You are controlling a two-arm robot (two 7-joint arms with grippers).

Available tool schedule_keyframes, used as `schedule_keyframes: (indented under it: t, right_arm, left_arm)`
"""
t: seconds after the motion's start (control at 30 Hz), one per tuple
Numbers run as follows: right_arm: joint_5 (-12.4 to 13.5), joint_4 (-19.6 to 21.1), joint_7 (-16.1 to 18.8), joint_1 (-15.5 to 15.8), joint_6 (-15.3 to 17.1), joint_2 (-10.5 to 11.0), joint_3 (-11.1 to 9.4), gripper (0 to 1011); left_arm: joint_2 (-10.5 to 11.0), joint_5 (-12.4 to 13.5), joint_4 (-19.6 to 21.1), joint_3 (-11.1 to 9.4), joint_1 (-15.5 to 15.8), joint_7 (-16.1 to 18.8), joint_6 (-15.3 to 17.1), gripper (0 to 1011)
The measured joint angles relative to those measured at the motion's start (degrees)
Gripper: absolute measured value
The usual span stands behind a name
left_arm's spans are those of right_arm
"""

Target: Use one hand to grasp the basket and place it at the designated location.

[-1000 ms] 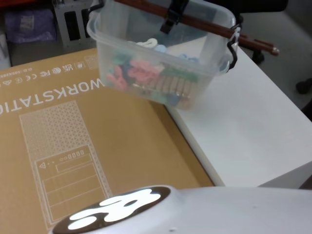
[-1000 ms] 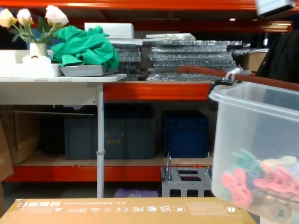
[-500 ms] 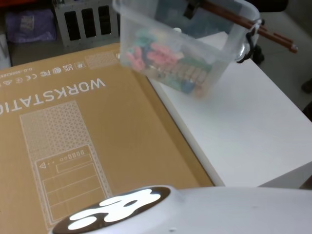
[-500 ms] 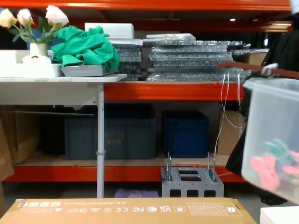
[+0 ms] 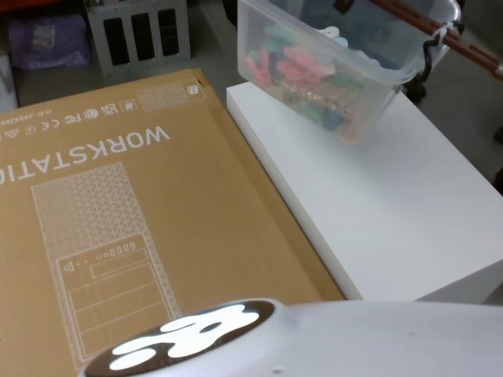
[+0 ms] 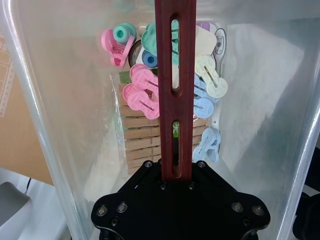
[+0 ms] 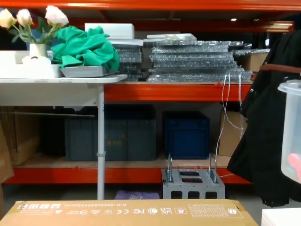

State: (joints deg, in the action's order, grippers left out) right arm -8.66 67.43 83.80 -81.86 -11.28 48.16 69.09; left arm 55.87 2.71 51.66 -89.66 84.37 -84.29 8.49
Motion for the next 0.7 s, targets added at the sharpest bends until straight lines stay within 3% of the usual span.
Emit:
schedule_keyframes:
  t: [0.33,0.7]
  right_arm:
    - [-0.9,-2.2,1.6,0.5,1.5,-0.2,-0.5,0]
    - [-2.4,-9.4,3.1,1.3,4.0,-2.2,-0.4,0]
  left_arm:
    - [0.0,0.0,0.0,0.0,0.0,0.0,0.0,0]
    - [0.0,0.0,0.0,0.0,0.0,0.0,0.0,0]
